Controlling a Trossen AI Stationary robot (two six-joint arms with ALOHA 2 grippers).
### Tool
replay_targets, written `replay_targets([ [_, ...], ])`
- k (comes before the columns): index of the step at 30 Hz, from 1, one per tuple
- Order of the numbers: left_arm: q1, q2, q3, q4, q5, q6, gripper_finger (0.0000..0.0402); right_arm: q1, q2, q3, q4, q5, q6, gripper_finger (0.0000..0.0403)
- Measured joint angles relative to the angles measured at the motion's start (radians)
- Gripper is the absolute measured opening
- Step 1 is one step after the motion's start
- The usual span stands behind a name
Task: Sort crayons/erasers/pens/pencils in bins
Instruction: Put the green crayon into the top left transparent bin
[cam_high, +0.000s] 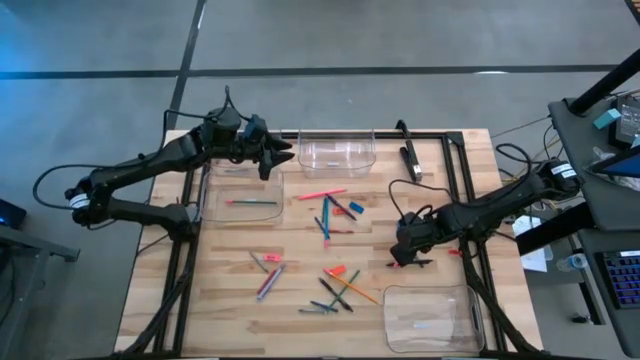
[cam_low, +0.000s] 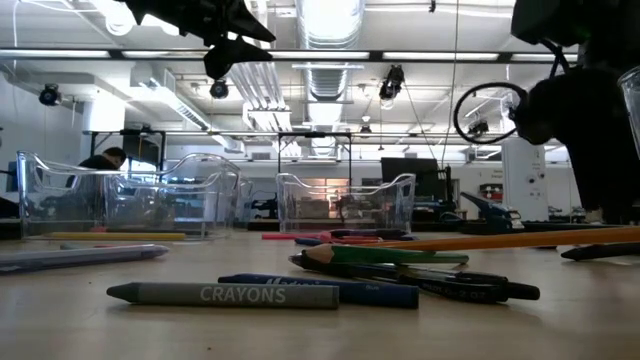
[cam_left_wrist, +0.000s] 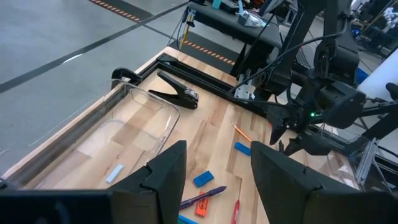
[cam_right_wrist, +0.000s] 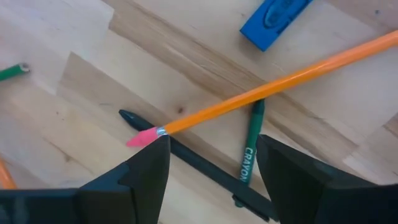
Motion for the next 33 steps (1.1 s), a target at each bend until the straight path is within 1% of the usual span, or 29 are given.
replay_targets([
  [5, -0.004, 0.000, 0.000, 0.000, 0.000, -0.002, 0.0164, 0.000, 0.000, -0.024, 0.048, -0.006, 0.017, 0.0226],
  [29, -0.006, 0.000, 0.000, 0.000, 0.000, -0.002, 0.0164, 0.000, 0.000, -0.046, 0.034, -0.008, 0.016, 0.0226],
  [33, -0.006, 0.000, 0.000, 0.000, 0.000, -0.002, 0.0164, 0.000, 0.000, -0.051, 0.011, -0.029, 0.012, 0.0226],
])
